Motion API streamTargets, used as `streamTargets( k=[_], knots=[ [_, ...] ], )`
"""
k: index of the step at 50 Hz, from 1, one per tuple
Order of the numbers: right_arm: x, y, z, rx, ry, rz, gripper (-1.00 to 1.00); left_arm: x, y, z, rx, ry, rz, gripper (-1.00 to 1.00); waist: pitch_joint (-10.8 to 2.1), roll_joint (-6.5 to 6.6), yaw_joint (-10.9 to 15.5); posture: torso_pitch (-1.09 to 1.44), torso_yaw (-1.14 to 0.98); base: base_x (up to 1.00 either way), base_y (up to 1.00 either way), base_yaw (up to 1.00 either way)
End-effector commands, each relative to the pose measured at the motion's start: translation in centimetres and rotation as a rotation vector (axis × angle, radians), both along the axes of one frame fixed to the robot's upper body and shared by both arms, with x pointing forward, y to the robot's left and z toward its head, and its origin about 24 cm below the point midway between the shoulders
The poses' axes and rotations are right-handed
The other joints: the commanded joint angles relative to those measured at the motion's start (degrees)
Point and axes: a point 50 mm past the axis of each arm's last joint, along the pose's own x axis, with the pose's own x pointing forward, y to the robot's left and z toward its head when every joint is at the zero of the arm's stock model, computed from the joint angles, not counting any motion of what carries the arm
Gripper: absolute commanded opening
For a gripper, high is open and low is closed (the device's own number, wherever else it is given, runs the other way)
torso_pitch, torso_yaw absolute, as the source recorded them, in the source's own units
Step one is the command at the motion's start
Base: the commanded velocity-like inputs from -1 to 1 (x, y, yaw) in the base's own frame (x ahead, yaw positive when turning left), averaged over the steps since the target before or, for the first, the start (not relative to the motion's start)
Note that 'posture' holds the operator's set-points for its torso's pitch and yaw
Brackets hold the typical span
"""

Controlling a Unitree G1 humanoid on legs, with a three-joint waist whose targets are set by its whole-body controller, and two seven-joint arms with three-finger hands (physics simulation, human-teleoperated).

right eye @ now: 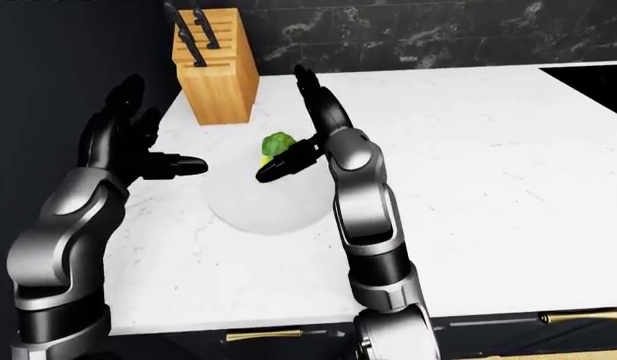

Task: Place the broccoli on the top rack of the oven.

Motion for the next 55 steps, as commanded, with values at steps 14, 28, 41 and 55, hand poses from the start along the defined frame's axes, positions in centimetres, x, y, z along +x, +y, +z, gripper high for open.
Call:
streamTargets(
  k=[14, 28, 41, 55],
  knots=[
    [-0.4, 0.7, 1.1, -0.010, -0.083, 0.025, 0.53, -0.3, -0.2, 1.8, 0.009, -0.092, -0.005, 1.00, -1.53, 0.11, 0.00, 0.00, 0.00, 0.00, 0.00, 0.00],
    [-0.2, 1.1, 0.2, -0.092, -0.095, 0.020, 0.61, -0.3, -0.2, 1.9, 0.009, -0.092, -0.004, 1.00, -1.74, -0.12, 0.03, 0.00, 0.00, 0.00, 0.00, 0.00],
    [0.3, 1.3, 0.0, -0.131, -0.092, 0.023, 0.58, -0.1, -0.2, 2.1, 0.009, -0.094, -0.006, 1.00, -1.79, -0.08, -0.02, 0.00, 0.00, 0.00, 0.00, 0.00],
    [0.4, 1.8, -0.7, -0.143, -0.082, 0.027, 0.47, -0.3, -0.2, 2.0, 0.011, -0.092, -0.005, 1.00, -1.90, -0.05, -0.11, 0.00, 0.00, 0.00, 0.00, 0.00]
  ],
)
